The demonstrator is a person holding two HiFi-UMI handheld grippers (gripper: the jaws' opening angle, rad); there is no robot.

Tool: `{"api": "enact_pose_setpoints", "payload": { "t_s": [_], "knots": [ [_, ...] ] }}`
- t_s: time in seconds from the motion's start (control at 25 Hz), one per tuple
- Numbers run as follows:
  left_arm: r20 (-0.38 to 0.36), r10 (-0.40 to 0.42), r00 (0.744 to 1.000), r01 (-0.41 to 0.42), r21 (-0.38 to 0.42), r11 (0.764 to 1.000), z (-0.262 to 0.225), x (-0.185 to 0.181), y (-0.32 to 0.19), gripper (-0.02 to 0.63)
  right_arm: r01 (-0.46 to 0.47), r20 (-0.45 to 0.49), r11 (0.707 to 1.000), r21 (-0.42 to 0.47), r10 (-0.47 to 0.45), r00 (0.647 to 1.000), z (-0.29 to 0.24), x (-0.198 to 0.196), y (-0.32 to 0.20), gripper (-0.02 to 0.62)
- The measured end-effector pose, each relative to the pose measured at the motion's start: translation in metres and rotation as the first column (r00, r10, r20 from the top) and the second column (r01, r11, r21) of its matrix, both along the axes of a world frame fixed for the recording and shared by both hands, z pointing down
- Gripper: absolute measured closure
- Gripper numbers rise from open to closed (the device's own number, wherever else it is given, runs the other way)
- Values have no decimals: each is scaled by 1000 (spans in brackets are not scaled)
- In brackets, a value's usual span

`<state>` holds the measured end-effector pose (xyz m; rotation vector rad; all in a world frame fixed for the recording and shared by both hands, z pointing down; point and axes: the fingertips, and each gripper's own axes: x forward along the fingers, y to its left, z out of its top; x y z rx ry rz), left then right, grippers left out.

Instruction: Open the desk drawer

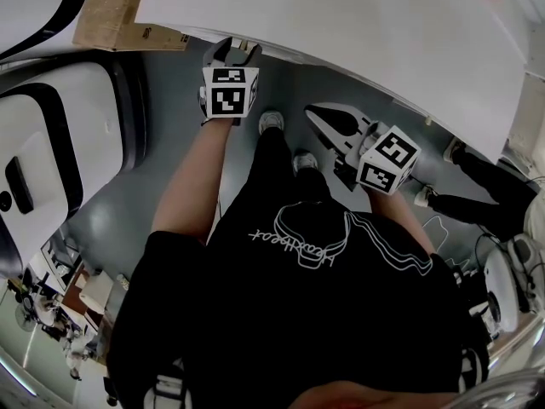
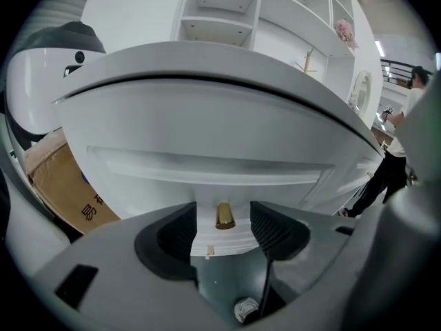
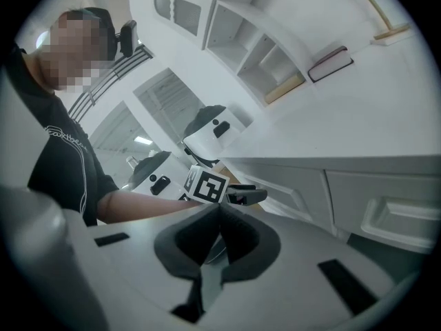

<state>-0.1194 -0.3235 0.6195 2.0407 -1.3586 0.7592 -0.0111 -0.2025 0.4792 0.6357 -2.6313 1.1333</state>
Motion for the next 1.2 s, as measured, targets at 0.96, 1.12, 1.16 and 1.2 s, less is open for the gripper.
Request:
{"api": "enact_pose_setpoints", "payload": {
  "t_s": [0.96,1.12,1.16,1.2],
  "knots": [
    [38,-47,998,46,12,999,4,0,0,525,2,21,999,-40,-1,1000,3,4,18,589],
    [45,-33,998,32,11,999,3,0,2,525,8,25,999,-42,-7,1000,2,1,19,589],
    [45,-31,999,31,12,999,3,0,2,526,11,27,999,-40,-10,1000,0,0,20,589],
    [44,-29,999,29,11,1000,2,0,2,526,14,28,999,-37,-13,1000,-1,0,20,589]
  ]
}}
